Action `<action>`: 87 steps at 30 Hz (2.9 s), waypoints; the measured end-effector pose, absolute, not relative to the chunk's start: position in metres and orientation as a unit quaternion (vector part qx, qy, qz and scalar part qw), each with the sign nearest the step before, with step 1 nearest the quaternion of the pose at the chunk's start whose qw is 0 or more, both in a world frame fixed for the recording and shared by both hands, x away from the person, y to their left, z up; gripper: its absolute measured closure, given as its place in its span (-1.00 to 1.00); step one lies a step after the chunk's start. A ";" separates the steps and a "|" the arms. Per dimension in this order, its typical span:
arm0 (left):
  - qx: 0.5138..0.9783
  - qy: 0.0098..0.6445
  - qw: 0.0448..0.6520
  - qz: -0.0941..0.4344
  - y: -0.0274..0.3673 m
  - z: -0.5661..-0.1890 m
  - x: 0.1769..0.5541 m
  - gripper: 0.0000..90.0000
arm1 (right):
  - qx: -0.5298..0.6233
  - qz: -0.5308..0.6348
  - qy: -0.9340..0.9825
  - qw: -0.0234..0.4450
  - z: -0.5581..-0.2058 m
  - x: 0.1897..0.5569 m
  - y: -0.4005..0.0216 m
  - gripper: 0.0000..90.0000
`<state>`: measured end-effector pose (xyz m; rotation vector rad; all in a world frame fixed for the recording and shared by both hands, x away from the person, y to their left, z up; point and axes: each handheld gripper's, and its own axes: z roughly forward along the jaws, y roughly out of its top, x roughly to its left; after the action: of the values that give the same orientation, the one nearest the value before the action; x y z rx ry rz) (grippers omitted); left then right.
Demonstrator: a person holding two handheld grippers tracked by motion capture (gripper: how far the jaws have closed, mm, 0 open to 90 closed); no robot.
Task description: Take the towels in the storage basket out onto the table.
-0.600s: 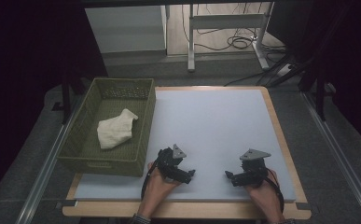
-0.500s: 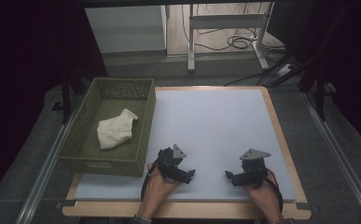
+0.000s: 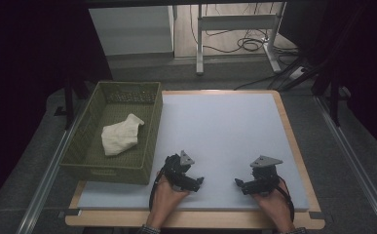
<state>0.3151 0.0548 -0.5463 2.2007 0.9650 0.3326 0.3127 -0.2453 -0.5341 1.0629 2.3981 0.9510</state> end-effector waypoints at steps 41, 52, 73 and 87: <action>0.868 0.339 0.346 0.106 0.049 -0.507 0.325 -0.96 | 0.374 0.337 0.846 0.176 -0.534 0.313 -0.246 -0.93; 0.870 0.321 0.358 0.111 0.050 -0.474 0.324 -0.96 | 0.375 0.336 0.846 0.175 -0.534 0.313 -0.246 -0.93; 0.879 0.329 0.329 0.101 0.069 -0.435 0.337 -0.96 | 0.372 0.337 0.847 0.177 -0.534 0.313 -0.246 -0.93; 0.871 0.349 0.331 0.105 0.108 -0.416 0.364 -0.94 | 0.372 0.338 0.846 0.177 -0.534 0.313 -0.246 -0.93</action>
<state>0.3636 0.1085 -0.4164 2.2759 0.9114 0.2749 0.3128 -0.2458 -0.5345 1.0521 2.3952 0.9558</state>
